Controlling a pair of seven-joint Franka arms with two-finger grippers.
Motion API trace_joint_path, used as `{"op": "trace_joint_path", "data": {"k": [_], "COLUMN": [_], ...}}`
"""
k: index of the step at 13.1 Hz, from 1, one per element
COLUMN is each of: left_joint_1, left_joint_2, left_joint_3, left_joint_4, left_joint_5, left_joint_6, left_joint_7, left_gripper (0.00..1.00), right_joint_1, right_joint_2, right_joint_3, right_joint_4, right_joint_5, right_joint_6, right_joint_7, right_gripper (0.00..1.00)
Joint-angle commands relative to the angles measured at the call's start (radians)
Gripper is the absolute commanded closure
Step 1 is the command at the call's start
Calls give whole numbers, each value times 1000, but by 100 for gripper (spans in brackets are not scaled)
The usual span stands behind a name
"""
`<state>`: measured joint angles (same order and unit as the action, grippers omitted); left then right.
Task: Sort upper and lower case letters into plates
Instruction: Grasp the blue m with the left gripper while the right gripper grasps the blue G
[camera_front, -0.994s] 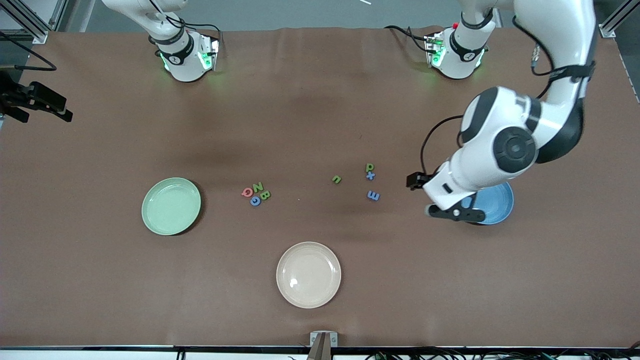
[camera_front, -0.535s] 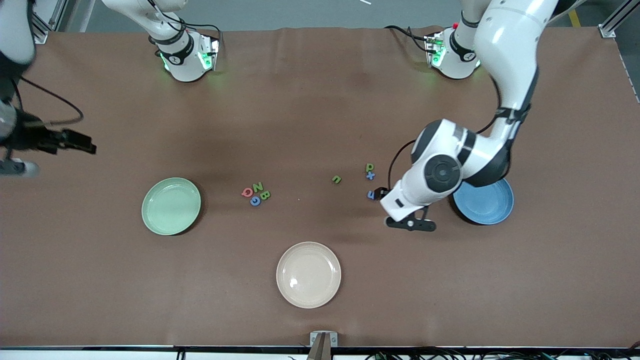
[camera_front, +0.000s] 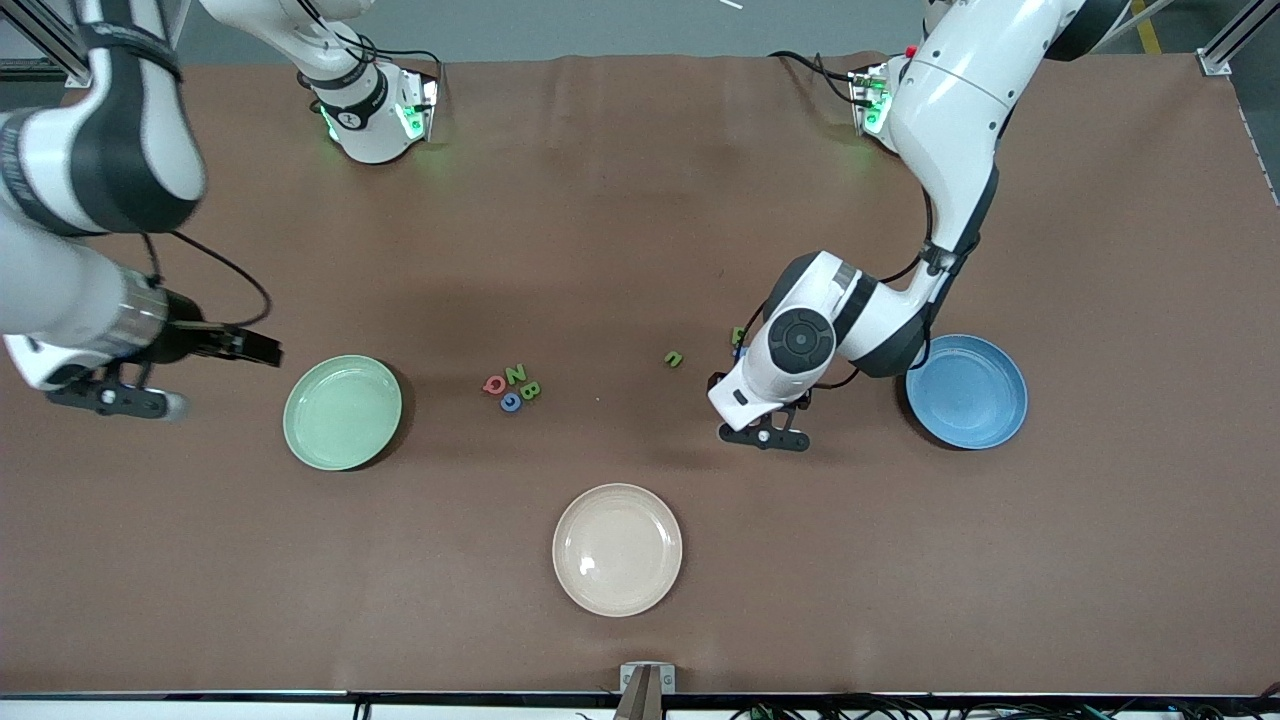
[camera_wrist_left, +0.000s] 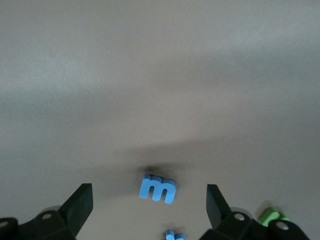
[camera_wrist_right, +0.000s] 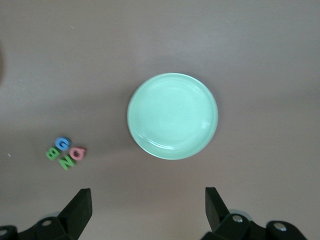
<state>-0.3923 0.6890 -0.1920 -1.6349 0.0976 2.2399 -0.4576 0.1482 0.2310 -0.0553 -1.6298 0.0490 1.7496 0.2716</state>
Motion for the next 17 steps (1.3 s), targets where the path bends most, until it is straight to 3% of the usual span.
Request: {"op": "trace_joint_path", "data": {"k": [1,3,4,7,13,17], "left_joint_1": [-20,-23,-23,-33,-31,-33], "left_joint_2": [-17,-17,-17,-6,-3,4], "left_joint_3": [9,9,9,11,9,9], "left_joint_4": [-68,-94,-97,-114,-121,-121], "left_joint_5": [34,34,34,43,80,82], "left_joint_6": [67,102,103,104,127,156], "left_joint_7": [-32,-32,-32,-32,-35,-35], "left_gripper": [1,5,10,28,39,44], "right_joint_1": [69,135,164,246,330,382], "right_joint_2": [48,106,146,253,363,380], "right_joint_3": [-4,-4,-6,-6,-8,-12], "right_joint_4": [-91,-143,-145,-145,-229,-258], "right_joint_5": [15,64,109,117,115,111], "right_joint_6": [167,319,377,514,767,785], "right_joint_7": [133,155,181,215,273,353], "right_gripper": [0,0,0,0,3,8]}}
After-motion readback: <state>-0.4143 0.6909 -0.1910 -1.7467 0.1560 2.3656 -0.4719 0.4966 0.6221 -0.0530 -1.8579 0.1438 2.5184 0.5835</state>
